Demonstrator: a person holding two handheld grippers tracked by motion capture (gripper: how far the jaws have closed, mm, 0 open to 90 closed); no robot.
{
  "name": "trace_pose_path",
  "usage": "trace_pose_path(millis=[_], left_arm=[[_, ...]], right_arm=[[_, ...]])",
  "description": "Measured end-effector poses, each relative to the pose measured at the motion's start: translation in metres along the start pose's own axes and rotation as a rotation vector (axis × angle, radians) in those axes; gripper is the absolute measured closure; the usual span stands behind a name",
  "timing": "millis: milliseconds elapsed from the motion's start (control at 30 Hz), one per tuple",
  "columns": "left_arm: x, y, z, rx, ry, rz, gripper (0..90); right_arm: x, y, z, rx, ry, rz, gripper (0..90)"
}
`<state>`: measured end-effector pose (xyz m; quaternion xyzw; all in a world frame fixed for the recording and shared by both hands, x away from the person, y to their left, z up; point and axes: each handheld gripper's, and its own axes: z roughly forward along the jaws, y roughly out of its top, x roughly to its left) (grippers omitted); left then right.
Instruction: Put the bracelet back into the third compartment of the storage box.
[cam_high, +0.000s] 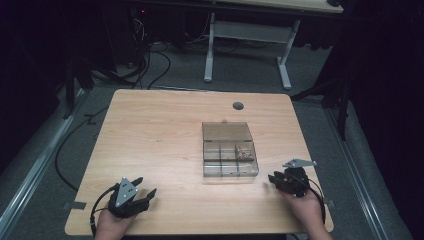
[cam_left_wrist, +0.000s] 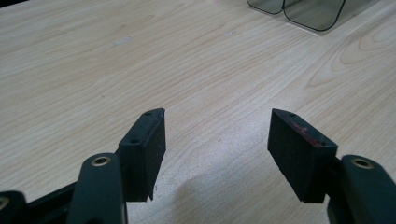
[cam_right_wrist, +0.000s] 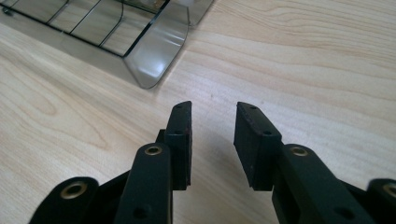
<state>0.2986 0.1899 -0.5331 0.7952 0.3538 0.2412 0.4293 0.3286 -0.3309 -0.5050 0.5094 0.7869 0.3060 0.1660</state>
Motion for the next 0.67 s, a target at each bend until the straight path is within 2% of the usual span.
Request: trace_pose_path(millis=[167, 233, 267, 367, 400, 500, 567, 600, 667], left_arm=[[0.001, 0.000, 0.000, -0.001, -0.001, -0.009, 37.4], [0.001, 0.000, 0.000, -0.001, 0.001, -0.011, 37.4], [0.001, 0.000, 0.000, -0.001, 0.004, -0.009, 37.3], [0.000, 0.000, 0.001, 0.001, 0.006, -0.004, 37.3], [0.000, 0.000, 0.001, 0.003, 0.006, -0.001, 37.3], [0.000, 0.000, 0.001, 0.004, 0.006, -0.002, 37.3], [0.000, 0.001, 0.001, 0.008, 0.007, -0.002, 37.3], [0.000, 0.001, 0.002, 0.010, 0.009, -0.001, 37.3], [0.000, 0.001, 0.002, 0.011, 0.010, -0.002, 37.3]], right_arm=[[0.009, -0.029, 0.001, -0.115, -0.016, 0.020, 63.6], [0.012, -0.035, 0.003, -0.141, -0.013, 0.022, 62.3], [0.016, -0.038, -0.002, -0.187, -0.046, -0.010, 61.5], [0.016, -0.040, -0.004, -0.205, -0.037, -0.021, 60.0], [0.014, -0.040, -0.003, -0.204, -0.034, -0.005, 59.7], [0.013, -0.040, -0.003, -0.203, -0.030, 0.005, 59.5], [0.014, -0.040, -0.003, -0.195, -0.027, 0.002, 59.2], [0.015, -0.040, -0.003, -0.195, -0.034, -0.018, 59.2], [0.016, -0.040, -0.003, -0.195, -0.035, -0.015, 59.0]])
